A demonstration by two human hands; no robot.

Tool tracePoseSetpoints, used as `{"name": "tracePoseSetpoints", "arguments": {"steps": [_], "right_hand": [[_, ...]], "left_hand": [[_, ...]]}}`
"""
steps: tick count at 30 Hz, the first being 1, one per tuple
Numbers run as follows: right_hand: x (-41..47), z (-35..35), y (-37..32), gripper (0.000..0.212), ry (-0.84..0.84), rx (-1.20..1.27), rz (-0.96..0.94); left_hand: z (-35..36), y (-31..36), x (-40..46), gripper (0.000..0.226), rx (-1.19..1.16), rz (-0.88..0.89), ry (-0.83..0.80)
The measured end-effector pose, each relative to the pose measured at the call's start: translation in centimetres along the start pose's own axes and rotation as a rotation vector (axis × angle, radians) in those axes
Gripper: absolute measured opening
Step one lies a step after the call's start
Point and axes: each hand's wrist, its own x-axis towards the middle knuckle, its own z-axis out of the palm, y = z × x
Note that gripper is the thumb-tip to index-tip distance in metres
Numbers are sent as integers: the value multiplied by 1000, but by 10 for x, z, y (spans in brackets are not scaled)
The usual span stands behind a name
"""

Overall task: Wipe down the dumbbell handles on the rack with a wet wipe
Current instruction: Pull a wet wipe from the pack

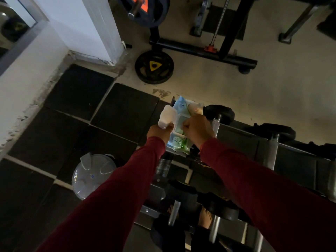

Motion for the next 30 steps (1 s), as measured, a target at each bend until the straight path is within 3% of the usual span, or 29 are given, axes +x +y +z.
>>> {"name": "tracePoseSetpoints", "arguments": {"steps": [7, 13, 20, 23, 27, 30], "right_hand": [[0, 0, 4, 18, 51, -76, -127], [5, 2, -5, 29, 36, -110, -40], [0, 8, -4, 24, 96, -305, -276], [-5, 9, 0, 25, 172, -511, -459], [-10, 2, -1, 34, 218, -678, -492], [-12, -3, 0, 44, 171, -672, -491]], "left_hand": [[5, -1, -2, 48, -78, 21, 36], [5, -1, 0, 47, -201, -24, 47], [6, -2, 2, 46, -242, -49, 48], [7, -3, 2, 44, -261, -53, 42], [7, -2, 3, 44, -250, -54, 45], [8, -2, 3, 45, -260, -49, 49]]}}
